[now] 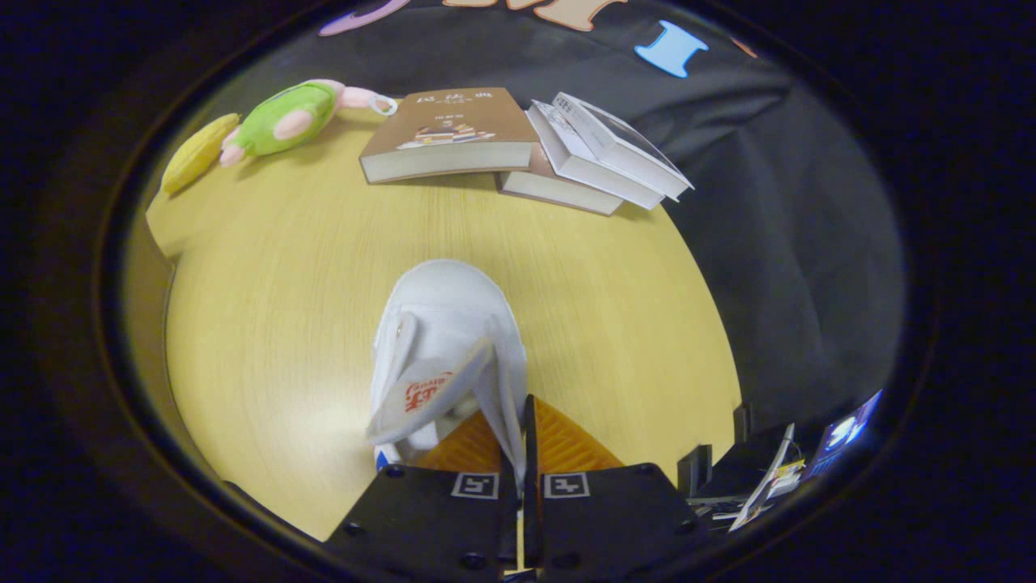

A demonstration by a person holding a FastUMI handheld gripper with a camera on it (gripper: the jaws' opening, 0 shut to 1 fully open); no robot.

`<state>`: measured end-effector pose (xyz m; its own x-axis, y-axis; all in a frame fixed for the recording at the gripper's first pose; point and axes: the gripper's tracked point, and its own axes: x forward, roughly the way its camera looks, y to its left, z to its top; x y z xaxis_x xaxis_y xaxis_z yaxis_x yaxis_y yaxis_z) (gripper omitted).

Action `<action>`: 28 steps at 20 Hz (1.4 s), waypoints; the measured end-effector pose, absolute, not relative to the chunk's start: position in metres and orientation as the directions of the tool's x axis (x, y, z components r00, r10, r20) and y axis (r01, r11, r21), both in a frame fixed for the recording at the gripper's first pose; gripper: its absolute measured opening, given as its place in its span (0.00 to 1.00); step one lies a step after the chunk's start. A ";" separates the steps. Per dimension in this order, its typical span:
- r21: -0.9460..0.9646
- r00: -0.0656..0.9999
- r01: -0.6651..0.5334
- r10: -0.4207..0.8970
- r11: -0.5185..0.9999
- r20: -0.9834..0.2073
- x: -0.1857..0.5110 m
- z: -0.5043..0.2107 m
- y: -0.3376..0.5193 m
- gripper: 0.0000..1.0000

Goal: Open the storage box then place both shoes into the box .Put the left shoe in first, then the right shoe, with the right side of both shoes facing outward in a uniform manner.

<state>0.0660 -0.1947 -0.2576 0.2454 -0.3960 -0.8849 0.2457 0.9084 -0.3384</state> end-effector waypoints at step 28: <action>-0.277 0.662 0.233 -0.361 0.932 -0.657 0.095 0.024 0.037 0.06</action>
